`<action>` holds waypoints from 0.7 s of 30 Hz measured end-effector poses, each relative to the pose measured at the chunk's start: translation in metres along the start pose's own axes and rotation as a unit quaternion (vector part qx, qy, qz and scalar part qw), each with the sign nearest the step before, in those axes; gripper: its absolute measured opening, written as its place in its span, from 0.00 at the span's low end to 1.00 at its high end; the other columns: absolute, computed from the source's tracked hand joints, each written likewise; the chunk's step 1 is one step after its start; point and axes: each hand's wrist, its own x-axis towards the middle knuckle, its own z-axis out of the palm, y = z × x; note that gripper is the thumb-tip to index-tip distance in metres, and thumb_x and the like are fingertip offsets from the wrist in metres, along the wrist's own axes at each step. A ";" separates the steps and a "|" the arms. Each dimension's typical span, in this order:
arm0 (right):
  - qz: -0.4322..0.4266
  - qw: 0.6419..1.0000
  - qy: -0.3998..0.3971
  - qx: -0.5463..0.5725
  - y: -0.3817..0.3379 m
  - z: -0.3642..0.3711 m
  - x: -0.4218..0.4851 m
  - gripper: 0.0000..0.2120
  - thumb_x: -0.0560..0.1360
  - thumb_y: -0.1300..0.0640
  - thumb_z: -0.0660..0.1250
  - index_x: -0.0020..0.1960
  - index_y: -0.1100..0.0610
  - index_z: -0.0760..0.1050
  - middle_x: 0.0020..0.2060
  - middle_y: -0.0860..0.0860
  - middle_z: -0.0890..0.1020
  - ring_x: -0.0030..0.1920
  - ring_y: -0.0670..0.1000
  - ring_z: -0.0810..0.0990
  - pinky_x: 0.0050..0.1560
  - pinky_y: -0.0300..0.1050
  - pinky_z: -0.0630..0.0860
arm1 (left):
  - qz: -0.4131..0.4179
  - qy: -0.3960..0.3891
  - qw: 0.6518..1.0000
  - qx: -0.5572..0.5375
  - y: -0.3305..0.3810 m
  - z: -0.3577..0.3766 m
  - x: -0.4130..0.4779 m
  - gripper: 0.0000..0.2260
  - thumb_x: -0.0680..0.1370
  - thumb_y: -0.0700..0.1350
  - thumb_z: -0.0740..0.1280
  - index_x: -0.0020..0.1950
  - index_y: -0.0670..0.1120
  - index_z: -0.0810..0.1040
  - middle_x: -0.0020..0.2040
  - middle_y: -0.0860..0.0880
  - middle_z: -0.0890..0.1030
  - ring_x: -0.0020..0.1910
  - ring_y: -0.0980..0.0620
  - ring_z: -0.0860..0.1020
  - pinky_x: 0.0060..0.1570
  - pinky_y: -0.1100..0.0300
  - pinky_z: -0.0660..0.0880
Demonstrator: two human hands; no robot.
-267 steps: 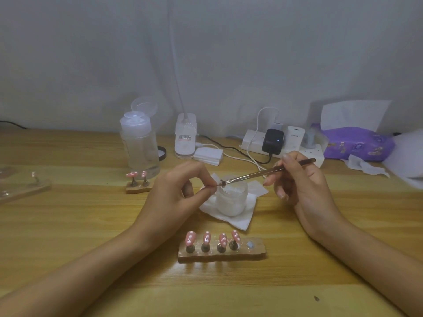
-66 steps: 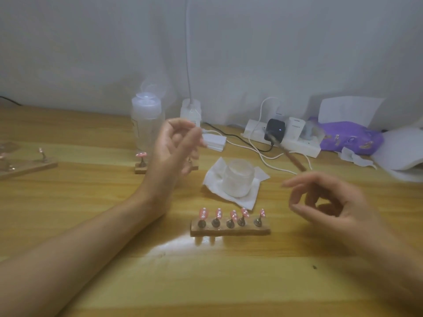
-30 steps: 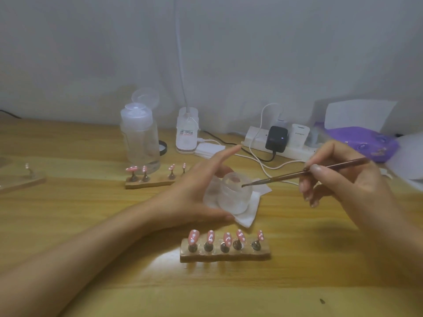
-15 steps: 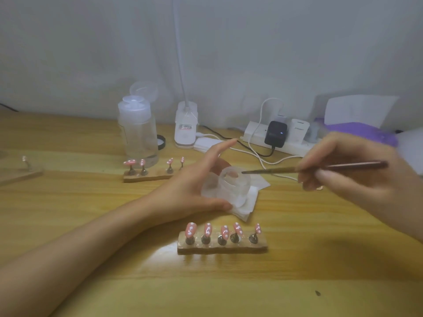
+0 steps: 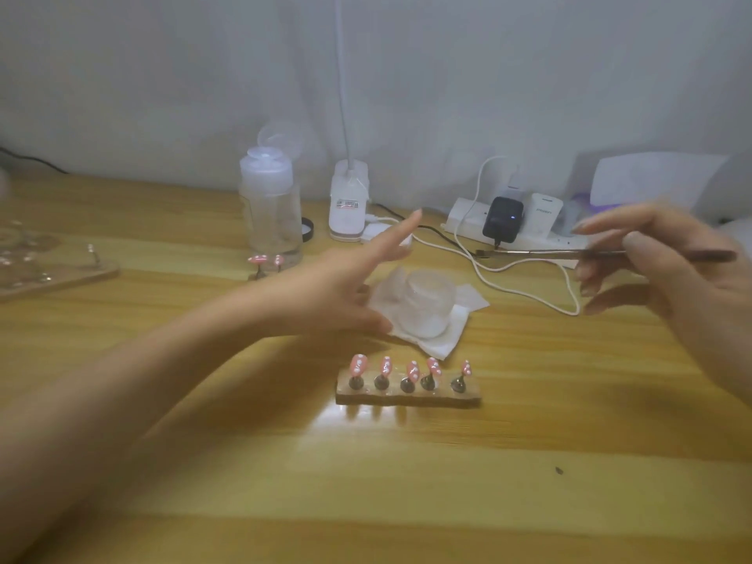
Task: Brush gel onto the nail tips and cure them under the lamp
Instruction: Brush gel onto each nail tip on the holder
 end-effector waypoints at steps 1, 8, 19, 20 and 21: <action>0.009 1.000 0.006 0.001 0.003 0.002 -0.005 0.18 0.78 0.39 0.65 0.57 0.51 0.80 0.43 0.53 0.82 0.43 0.52 0.81 0.39 0.44 0.82 | 0.000 0.011 1.000 0.014 0.001 -0.004 -0.005 0.42 0.77 0.40 0.71 0.80 0.61 0.49 0.76 0.59 0.66 0.72 0.63 0.66 0.67 0.65 0.70; 0.057 0.998 0.031 -0.019 0.024 0.014 -0.039 0.19 0.69 0.39 0.74 0.46 0.52 0.74 0.32 0.50 0.77 0.29 0.52 0.75 0.30 0.39 0.75 | -0.036 -0.011 0.999 0.013 -0.009 -0.012 -0.064 0.20 0.74 0.31 0.69 0.58 0.54 0.78 0.58 0.55 0.78 0.55 0.64 0.75 0.50 0.76 0.68; 0.102 0.991 0.054 0.072 0.032 0.033 -0.049 0.22 0.66 0.35 0.74 0.47 0.52 0.78 0.33 0.51 0.77 0.28 0.49 0.74 0.28 0.36 0.72 | 0.025 0.146 0.989 -0.016 -0.003 0.031 -0.079 0.09 0.68 0.55 0.77 0.42 0.56 0.80 0.46 0.57 0.78 0.49 0.53 0.78 0.47 0.67 0.71; 0.102 0.991 0.052 0.073 0.033 0.033 -0.049 0.22 0.67 0.36 0.74 0.47 0.53 0.78 0.33 0.51 0.77 0.28 0.49 0.74 0.28 0.36 0.72 | 0.032 0.153 0.988 -0.012 -0.002 0.032 -0.080 0.10 0.69 0.56 0.77 0.42 0.56 0.80 0.46 0.57 0.78 0.49 0.52 0.78 0.47 0.65 0.72; 0.103 0.990 0.050 0.075 0.034 0.033 -0.048 0.21 0.68 0.36 0.74 0.47 0.53 0.78 0.33 0.51 0.78 0.28 0.49 0.74 0.28 0.36 0.72 | 0.039 0.158 0.987 -0.006 -0.001 0.033 -0.080 0.10 0.69 0.57 0.77 0.42 0.55 0.80 0.46 0.57 0.78 0.48 0.52 0.78 0.48 0.63 0.73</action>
